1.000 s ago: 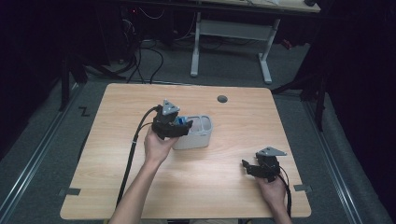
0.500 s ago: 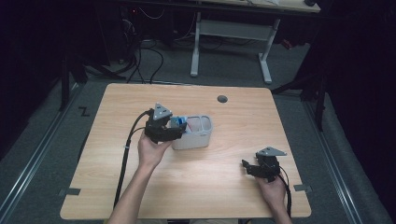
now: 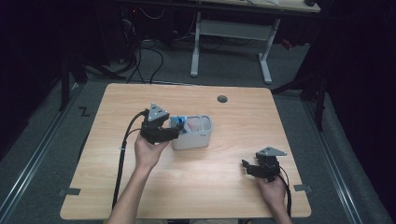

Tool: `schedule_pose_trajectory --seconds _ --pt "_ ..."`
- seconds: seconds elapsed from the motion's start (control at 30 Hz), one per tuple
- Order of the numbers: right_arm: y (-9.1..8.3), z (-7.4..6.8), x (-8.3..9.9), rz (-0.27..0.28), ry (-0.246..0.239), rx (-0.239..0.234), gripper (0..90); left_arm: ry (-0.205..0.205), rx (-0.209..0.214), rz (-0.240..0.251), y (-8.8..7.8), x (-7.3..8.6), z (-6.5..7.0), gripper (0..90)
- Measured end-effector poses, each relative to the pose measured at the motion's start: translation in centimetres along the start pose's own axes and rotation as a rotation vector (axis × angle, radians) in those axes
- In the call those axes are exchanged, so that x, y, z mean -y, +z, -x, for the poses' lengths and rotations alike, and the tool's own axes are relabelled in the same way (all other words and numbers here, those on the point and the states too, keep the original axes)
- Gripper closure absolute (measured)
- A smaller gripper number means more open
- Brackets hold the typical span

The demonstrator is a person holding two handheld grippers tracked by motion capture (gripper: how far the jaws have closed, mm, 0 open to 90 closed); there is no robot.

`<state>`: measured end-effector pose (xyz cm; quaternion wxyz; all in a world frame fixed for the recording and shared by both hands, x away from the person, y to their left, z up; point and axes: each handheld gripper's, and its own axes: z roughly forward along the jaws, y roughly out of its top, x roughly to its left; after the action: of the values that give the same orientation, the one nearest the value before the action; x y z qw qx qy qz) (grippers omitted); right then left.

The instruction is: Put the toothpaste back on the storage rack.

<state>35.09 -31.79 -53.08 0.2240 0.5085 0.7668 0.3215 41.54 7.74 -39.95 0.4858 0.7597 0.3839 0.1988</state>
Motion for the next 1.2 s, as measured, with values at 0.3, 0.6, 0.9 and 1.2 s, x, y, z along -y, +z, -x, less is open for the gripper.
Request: schedule_pose_trajectory --seconds 0.3,0.6,0.9,1.2 --pt "0.0 0.0 0.0 0.000 0.001 0.001 29.4 -0.026 -0.024 0.018 -1.4 0.4 -1.0 35.9" --pt "0.0 0.0 0.0 -0.001 0.003 0.001 29.4 -0.039 -0.043 0.036 -2.3 0.8 -1.7 36.3" --pt "0.0 0.0 0.0 0.000 0.002 0.002 29.4 -0.060 -0.061 0.056 -3.5 1.2 -2.5 36.7" --pt "0.0 0.0 0.0 0.001 0.002 0.002 29.4 -0.083 -0.085 0.072 -4.9 1.7 -3.4 36.4"
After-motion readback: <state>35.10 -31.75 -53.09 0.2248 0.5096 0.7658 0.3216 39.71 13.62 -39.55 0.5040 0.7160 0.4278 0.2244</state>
